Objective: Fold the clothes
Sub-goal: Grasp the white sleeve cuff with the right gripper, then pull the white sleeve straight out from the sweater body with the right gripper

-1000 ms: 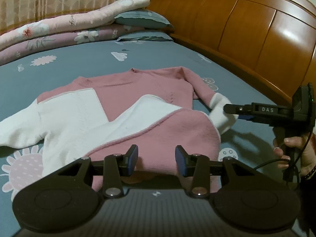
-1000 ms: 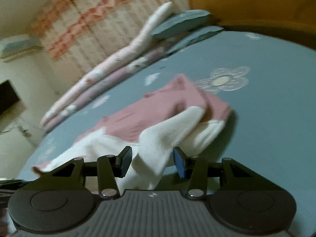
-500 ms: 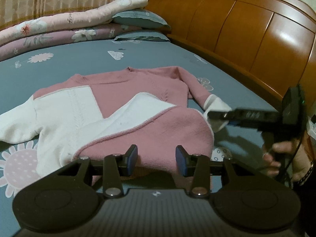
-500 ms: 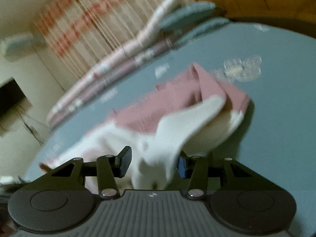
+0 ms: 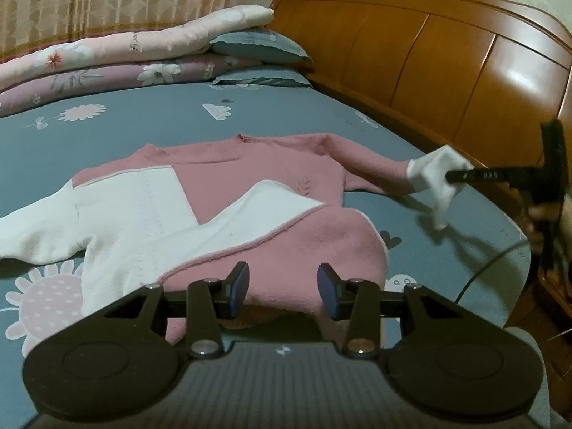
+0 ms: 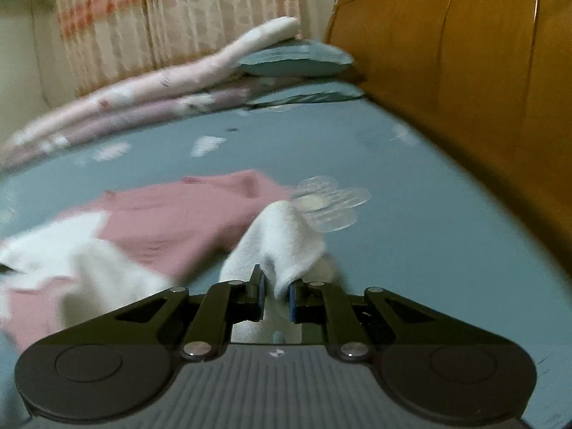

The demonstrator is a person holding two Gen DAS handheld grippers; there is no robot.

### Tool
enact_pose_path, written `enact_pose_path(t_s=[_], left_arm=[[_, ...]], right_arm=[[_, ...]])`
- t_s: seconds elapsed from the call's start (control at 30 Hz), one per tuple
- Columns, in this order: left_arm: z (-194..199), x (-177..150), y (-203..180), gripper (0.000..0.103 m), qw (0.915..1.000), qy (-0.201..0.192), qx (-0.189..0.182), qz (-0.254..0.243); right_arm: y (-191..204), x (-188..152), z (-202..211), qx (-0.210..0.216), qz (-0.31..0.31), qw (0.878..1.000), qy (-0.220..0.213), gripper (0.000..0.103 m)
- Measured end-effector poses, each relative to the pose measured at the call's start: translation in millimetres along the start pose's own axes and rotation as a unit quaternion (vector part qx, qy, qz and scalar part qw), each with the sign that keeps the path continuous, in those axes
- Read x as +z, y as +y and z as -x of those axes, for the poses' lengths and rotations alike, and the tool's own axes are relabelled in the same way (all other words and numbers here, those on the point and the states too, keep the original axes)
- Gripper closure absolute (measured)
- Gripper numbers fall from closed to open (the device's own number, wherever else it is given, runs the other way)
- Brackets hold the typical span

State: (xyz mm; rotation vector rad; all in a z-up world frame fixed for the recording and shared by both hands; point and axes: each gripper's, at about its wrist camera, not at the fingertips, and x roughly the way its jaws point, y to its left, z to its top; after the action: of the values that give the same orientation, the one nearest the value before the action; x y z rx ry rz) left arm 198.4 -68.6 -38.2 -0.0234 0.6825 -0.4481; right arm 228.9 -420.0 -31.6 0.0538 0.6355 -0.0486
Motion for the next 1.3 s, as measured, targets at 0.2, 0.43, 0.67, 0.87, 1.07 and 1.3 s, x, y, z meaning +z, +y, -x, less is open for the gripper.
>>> enact_pose_path(t_s=[0.2, 0.43, 0.67, 0.87, 1.07, 1.3], left_arm=[[-2, 1, 2, 0.06, 1.0, 0.0, 0.005, 0.003], [-4, 4, 6, 0.06, 0.9998, 0.004, 0.02, -0.003], [-11, 6, 13, 0.06, 0.9992, 0.007, 0.039, -0.004], [-22, 8, 11, 0.06, 0.999, 0.017, 0.042, -0.008], [-29, 9, 8, 0.059, 0.9986, 0.025, 0.044, -0.016], [-35, 10, 1, 0.059, 0.9987, 0.026, 0.039, -0.018]], right_arm=[[-42, 34, -19, -0.095, 0.067, 0.993, 0.032, 0.089], [-71, 55, -66, -0.153, 0.126, 0.974, 0.109, 0.089], [-106, 68, -108, -0.212, 0.188, 0.941, 0.183, 0.089], [-129, 75, -142, -0.235, 0.177, 0.935, 0.198, 0.085], [-161, 70, -158, -0.251, 0.096, 0.946, 0.183, 0.062], [-206, 51, -111, -0.17, -0.089, 0.973, 0.125, 0.062]])
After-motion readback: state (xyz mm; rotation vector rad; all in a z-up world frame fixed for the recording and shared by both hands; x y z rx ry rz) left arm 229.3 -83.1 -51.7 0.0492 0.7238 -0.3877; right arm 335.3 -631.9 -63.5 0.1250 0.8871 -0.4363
